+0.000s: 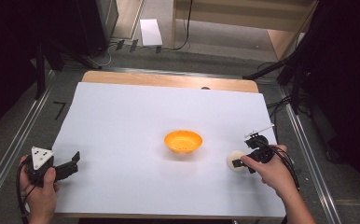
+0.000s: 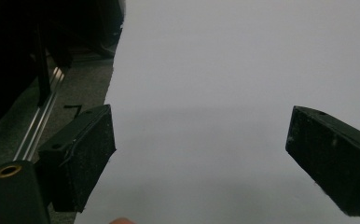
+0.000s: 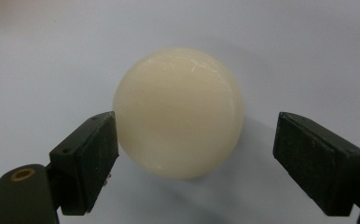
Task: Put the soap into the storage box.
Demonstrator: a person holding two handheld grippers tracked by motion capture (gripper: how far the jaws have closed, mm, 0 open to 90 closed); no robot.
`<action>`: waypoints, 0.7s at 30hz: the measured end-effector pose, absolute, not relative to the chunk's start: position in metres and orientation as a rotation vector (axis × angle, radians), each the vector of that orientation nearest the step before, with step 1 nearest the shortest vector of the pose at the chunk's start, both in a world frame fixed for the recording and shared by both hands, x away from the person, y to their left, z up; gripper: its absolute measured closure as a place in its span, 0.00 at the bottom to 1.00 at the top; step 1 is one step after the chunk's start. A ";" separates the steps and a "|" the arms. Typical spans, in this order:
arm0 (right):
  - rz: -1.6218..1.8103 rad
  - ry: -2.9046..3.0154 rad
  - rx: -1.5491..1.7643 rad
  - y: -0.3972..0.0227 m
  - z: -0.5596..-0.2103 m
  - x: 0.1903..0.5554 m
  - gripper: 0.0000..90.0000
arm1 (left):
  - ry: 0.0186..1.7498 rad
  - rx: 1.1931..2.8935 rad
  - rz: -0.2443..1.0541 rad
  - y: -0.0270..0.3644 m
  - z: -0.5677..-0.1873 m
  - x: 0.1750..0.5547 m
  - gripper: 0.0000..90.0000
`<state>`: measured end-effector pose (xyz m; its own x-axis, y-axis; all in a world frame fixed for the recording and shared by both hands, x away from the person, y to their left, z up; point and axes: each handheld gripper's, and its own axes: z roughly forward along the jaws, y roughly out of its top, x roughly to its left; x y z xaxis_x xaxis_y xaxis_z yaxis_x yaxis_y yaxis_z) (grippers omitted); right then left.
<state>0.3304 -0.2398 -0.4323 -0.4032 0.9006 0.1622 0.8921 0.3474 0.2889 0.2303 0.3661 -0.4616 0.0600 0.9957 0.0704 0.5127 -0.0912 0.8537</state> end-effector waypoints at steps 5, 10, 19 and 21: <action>0.515 2.543 1.724 -0.232 -0.436 0.335 0.17 | 1.527 1.689 0.941 0.365 -0.462 0.230 0.13; 0.483 2.530 1.745 -0.225 -0.441 0.338 0.21 | 1.527 1.684 0.943 0.366 -0.462 0.230 0.13; 0.450 2.527 1.771 -0.220 -0.443 0.341 0.26 | 1.530 1.682 0.940 0.366 -0.462 0.231 0.13; 0.443 2.527 1.773 -0.220 -0.443 0.341 0.26 | 1.531 1.681 0.941 0.366 -0.462 0.231 0.13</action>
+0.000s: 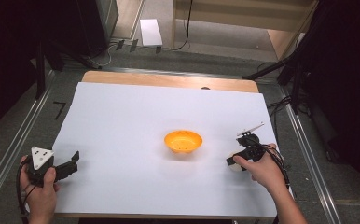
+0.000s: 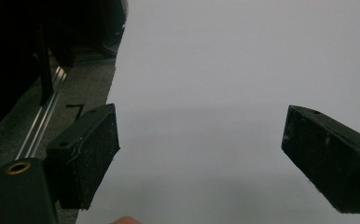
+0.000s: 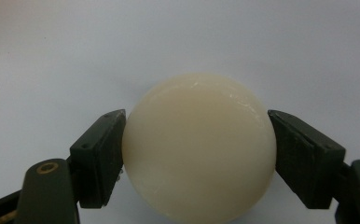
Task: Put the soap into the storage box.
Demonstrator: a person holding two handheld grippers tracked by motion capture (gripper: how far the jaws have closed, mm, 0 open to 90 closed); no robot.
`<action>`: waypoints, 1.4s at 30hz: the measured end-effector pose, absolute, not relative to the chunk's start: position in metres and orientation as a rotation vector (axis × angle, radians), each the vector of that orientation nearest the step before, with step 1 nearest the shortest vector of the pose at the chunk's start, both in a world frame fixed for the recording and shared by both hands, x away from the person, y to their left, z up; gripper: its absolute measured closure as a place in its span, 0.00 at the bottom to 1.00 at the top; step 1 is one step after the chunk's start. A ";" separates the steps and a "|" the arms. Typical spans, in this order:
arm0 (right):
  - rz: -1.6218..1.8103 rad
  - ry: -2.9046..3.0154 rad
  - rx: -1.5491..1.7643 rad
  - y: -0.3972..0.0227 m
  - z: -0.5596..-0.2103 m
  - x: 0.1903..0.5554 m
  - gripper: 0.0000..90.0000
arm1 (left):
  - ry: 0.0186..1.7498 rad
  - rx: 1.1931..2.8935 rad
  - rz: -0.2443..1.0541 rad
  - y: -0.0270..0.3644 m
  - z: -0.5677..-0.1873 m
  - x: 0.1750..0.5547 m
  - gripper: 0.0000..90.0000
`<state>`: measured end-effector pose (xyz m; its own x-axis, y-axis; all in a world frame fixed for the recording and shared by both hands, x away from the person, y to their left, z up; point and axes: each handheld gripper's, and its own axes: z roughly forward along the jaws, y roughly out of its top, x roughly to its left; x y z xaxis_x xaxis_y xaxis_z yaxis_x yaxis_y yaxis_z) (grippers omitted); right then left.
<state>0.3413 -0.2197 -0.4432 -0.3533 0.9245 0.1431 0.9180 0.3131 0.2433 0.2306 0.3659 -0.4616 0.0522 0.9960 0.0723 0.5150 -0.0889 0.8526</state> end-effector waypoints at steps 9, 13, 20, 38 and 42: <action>0.462 2.531 1.784 -0.223 -0.440 0.343 0.26 | 1.533 1.682 0.939 0.366 -0.462 0.231 0.13; 0.473 2.526 1.812 -0.224 -0.435 0.346 0.26 | 1.533 1.687 0.938 0.366 -0.462 0.231 0.13; 0.485 2.520 1.816 -0.221 -0.427 0.351 0.26 | 1.535 1.687 0.937 0.366 -0.462 0.231 0.13; 0.502 2.520 1.796 -0.199 -0.401 0.365 0.26 | 1.533 1.690 0.936 0.366 -0.462 0.231 0.14; 0.504 2.534 1.779 -0.191 -0.397 0.369 0.26 | 1.533 1.692 0.937 0.365 -0.462 0.231 0.14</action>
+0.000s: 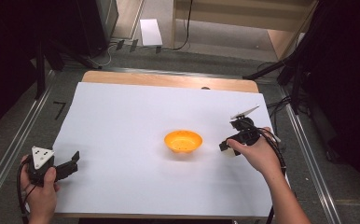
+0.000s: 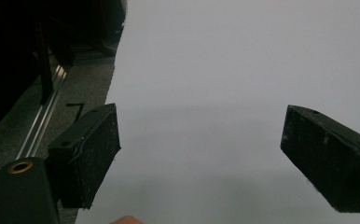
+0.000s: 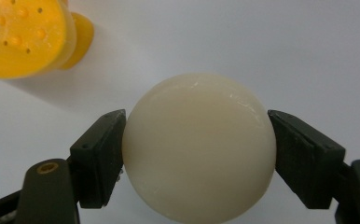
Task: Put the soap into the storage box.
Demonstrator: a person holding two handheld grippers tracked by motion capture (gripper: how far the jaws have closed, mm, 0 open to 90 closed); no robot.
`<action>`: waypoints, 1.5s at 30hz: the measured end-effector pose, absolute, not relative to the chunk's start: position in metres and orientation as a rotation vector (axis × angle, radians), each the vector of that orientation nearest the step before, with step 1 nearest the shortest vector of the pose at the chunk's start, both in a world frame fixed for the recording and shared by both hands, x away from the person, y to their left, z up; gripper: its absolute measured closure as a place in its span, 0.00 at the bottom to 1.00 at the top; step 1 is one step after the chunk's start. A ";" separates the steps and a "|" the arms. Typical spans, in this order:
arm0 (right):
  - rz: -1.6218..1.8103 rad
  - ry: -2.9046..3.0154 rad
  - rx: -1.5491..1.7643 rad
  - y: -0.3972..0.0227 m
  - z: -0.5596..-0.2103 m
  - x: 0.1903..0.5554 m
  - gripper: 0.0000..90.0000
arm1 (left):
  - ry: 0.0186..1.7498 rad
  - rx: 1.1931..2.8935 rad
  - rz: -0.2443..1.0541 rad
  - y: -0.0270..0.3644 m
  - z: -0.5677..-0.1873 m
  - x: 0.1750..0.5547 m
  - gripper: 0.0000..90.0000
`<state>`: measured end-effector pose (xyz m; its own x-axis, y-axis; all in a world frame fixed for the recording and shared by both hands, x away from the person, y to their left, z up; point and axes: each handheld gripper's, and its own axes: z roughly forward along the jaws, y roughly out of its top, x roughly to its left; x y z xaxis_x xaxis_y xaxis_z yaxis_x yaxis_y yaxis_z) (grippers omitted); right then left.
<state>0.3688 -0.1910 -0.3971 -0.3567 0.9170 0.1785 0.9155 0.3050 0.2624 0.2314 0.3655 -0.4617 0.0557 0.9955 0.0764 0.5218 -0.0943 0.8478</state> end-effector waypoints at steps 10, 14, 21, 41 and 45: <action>0.528 2.560 1.739 -0.174 -0.388 0.376 0.26 | 1.534 1.693 0.936 0.365 -0.462 0.232 0.14; 0.539 2.574 1.706 -0.164 -0.381 0.379 0.26 | 1.535 1.693 0.935 0.365 -0.462 0.232 0.14; 0.557 2.592 1.672 -0.153 -0.373 0.383 0.26 | 1.533 1.695 0.934 0.365 -0.462 0.232 0.15; 0.582 2.668 1.575 -0.107 -0.365 0.392 0.26 | 1.532 1.698 0.929 0.366 -0.462 0.232 0.15; 0.586 2.685 1.557 -0.096 -0.367 0.394 0.26 | 1.531 1.700 0.927 0.366 -0.462 0.232 0.15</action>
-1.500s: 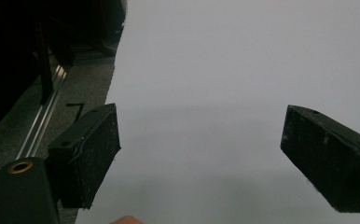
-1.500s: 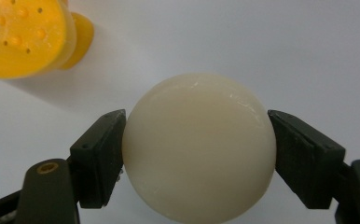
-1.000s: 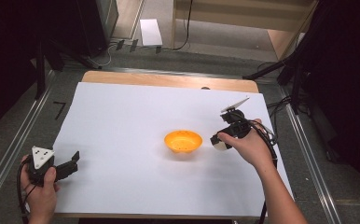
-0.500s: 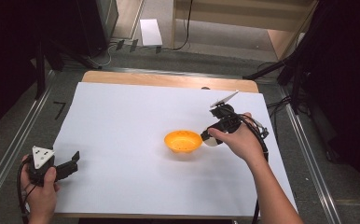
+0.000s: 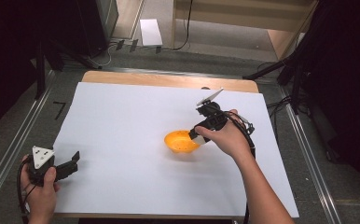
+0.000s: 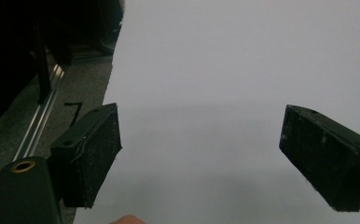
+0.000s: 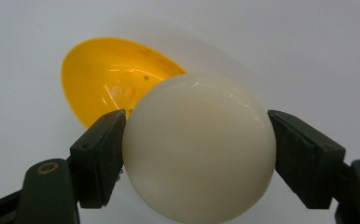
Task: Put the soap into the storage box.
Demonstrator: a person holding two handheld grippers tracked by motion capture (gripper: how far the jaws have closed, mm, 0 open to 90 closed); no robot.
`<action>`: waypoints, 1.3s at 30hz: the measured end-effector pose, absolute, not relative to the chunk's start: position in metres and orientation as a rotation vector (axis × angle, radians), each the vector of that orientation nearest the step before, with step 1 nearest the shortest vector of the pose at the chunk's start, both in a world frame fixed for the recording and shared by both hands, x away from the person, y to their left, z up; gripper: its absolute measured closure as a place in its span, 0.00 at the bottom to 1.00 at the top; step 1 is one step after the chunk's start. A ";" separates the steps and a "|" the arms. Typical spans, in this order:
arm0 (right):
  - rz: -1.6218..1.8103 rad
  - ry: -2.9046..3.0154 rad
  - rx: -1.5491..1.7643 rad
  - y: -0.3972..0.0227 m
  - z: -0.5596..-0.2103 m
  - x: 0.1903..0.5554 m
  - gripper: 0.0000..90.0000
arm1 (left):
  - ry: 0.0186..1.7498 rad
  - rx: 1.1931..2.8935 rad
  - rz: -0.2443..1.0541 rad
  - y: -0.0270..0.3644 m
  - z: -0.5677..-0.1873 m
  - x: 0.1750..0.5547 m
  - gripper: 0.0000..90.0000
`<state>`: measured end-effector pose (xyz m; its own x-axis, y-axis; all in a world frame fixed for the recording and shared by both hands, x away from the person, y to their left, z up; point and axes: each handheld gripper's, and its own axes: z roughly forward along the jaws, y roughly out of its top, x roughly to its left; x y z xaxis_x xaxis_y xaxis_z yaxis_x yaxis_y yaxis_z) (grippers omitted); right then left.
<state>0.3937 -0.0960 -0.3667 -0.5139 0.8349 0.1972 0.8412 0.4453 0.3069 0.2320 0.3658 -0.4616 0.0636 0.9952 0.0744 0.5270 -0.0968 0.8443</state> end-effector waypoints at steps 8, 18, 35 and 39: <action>-0.566 -2.670 -1.509 -0.081 -0.372 0.395 0.26 | 1.529 1.702 0.924 0.366 -0.462 0.232 0.15; -0.567 -2.664 -1.503 -0.069 -0.380 0.396 0.26 | 1.528 1.704 0.922 0.366 -0.462 0.232 0.15; -0.568 -2.660 -1.514 -0.057 -0.386 0.393 0.26 | 1.532 1.708 0.921 0.366 -0.462 0.232 0.15; -0.564 -2.655 -1.517 -0.054 -0.387 0.394 0.26 | 1.529 1.705 0.919 0.366 -0.462 0.232 0.15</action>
